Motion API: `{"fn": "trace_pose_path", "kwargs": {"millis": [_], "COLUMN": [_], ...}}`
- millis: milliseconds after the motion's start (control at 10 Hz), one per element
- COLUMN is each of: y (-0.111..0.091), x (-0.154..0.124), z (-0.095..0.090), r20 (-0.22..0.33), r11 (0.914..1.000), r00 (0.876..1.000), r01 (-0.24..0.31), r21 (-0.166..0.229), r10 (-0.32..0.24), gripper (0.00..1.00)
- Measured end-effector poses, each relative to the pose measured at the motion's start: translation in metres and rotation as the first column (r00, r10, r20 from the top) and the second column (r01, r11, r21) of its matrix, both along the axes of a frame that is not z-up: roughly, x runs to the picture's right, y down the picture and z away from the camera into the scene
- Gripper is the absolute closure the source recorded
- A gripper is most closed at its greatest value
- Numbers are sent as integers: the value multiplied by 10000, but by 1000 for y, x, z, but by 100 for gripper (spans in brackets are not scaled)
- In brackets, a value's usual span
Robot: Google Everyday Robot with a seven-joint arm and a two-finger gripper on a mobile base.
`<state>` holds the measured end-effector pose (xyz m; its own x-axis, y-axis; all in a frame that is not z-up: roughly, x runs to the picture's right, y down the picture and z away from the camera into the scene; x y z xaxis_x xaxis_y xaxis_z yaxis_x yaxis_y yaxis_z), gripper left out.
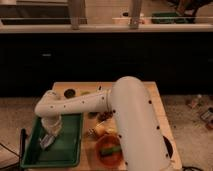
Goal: Wipe tray with towel
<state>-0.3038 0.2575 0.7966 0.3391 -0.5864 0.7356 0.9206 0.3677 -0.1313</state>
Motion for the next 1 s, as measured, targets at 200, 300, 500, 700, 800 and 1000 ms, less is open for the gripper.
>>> {"fn": "trace_pose_path", "kwargs": {"millis": [200, 300, 500, 700, 800, 1000], "y": [10, 14, 18, 19, 19, 13], "x": [-6, -4, 22, 54, 72, 90], "z": [-17, -23, -30, -32, -30, -25], "r20": [630, 700, 445, -88, -506, -1192], "r11": [9994, 9989, 9978, 9965, 9959, 9969], "r00": [9976, 9968, 9976, 9980, 9964, 9910], "r01": [311, 394, 546, 619, 640, 553], "r21": [-149, -233, -364, -555, -641, -554], "r10": [-301, -377, -530, -625, -673, -616], "gripper": [100, 100, 100, 100, 100, 100]}}
